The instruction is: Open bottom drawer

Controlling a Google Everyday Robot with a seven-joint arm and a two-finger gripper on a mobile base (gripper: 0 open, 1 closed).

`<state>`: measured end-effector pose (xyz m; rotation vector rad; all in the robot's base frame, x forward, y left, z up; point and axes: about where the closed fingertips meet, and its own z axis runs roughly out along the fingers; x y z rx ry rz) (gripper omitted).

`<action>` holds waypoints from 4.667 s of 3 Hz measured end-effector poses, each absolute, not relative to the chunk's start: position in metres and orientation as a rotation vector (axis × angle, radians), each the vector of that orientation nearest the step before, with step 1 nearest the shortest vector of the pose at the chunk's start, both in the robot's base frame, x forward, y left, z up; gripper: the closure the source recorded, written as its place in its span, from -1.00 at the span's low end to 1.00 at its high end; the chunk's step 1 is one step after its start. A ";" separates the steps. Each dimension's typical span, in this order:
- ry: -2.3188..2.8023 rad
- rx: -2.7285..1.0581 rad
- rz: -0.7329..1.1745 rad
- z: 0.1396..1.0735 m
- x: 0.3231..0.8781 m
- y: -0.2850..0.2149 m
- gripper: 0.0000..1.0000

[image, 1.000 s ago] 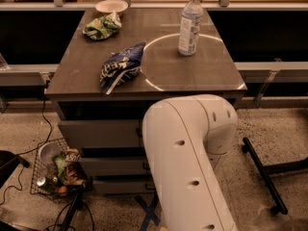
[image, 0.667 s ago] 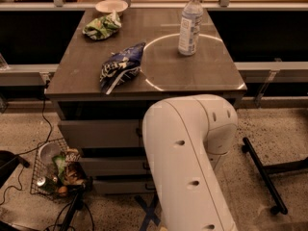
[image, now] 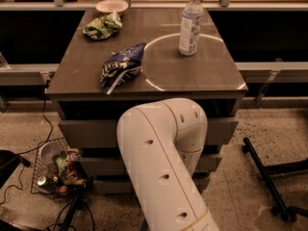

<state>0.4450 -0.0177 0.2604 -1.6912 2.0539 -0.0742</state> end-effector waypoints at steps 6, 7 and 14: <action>2.079 -1.549 -0.280 0.195 0.491 0.002 -1.00; 2.092 -1.521 -0.293 0.184 0.500 0.005 -1.00; 1.863 -2.018 -0.581 0.141 0.511 -0.005 -1.00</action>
Offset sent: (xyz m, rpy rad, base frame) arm 0.0389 -0.0054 -0.0165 -0.1079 -0.1266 -0.0583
